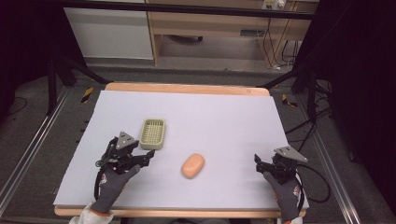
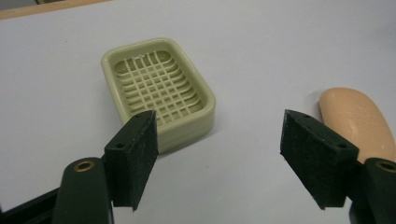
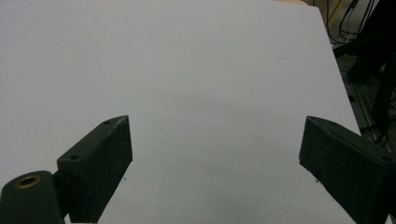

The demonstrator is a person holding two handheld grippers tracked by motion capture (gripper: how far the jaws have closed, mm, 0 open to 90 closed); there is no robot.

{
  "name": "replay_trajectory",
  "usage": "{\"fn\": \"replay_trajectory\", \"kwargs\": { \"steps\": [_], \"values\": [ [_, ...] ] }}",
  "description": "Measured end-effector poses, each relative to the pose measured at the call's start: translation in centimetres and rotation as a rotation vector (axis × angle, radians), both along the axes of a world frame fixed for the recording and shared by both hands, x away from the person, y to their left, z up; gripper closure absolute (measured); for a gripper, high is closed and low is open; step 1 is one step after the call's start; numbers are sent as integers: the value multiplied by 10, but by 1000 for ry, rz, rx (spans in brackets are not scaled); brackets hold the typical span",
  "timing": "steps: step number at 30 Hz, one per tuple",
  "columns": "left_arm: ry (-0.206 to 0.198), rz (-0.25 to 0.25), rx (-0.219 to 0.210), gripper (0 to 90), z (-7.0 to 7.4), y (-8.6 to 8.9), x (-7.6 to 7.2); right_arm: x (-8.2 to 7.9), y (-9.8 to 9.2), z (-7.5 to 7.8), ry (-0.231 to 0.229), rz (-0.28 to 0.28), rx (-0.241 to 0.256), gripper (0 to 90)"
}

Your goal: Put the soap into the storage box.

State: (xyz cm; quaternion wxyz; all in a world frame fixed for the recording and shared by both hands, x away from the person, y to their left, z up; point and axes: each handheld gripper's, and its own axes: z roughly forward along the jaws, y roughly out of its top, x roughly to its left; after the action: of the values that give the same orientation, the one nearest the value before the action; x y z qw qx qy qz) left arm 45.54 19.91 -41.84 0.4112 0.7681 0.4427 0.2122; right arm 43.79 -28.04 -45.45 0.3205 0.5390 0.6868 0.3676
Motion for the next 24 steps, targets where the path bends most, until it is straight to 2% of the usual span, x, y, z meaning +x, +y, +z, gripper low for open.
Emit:
{"fn": "replay_trajectory", "kwargs": {
  "steps": [4, 13, 24],
  "values": [
    [4, -17, 4, 266, 3, -8, 3, 0, 1, 0, 4, 3, -3, 98],
    [13, -74, 41, 259, 7, -35, 9, 1, 1, -1, 7, 3, -6, 96],
    [30, -122, 45, 250, 9, -60, 13, 1, 1, -1, 8, 1, -4, 96]
  ]
}}
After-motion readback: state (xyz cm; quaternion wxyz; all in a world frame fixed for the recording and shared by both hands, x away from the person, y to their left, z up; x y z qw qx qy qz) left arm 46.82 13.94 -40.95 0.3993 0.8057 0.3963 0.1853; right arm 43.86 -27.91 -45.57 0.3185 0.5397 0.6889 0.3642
